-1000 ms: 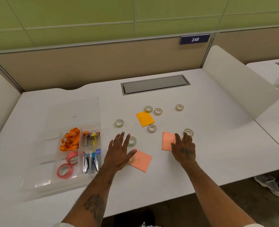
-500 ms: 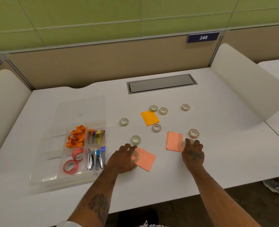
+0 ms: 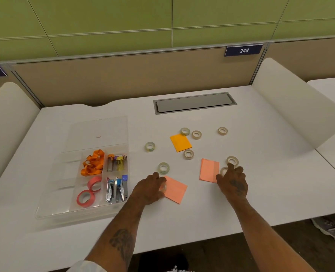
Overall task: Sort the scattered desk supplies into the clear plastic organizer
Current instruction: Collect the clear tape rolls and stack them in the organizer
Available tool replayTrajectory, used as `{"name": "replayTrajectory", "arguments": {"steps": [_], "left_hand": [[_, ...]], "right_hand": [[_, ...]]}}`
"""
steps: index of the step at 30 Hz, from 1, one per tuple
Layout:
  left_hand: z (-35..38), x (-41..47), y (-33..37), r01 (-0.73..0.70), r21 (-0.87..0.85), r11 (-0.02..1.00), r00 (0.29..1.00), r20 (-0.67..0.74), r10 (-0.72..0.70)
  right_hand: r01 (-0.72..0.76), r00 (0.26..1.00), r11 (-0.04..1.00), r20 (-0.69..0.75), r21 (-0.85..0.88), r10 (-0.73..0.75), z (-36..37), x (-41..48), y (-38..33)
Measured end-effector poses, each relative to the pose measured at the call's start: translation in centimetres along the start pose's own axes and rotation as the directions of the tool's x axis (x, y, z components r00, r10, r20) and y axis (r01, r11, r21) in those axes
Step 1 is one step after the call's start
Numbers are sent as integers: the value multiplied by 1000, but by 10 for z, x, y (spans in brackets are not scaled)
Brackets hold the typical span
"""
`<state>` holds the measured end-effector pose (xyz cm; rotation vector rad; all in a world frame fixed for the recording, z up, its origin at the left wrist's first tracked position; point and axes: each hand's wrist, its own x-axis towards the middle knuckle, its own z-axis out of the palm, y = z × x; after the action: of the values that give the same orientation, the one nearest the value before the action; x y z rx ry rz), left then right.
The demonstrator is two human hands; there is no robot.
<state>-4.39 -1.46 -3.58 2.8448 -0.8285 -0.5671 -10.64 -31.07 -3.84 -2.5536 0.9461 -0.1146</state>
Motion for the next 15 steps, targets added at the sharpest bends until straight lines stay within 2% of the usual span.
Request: {"name": "replayTrajectory", "arguments": {"steps": [4, 8, 15], "left_hand": [[-12, -3, -3, 15, -130, 991, 991, -134, -32], [-30, -11, -17, -7, -145, 989, 969, -246, -29], [-58, -45, -68, 35, -191, 981, 930, -353, -101]], "right_hand": [[172, 984, 981, 29, 93, -175, -2, 2, -29], [282, 956, 941, 30, 189, -293, -1, -8, -69], [450, 872, 873, 119, 189, -475, 11, -36, -145]]}}
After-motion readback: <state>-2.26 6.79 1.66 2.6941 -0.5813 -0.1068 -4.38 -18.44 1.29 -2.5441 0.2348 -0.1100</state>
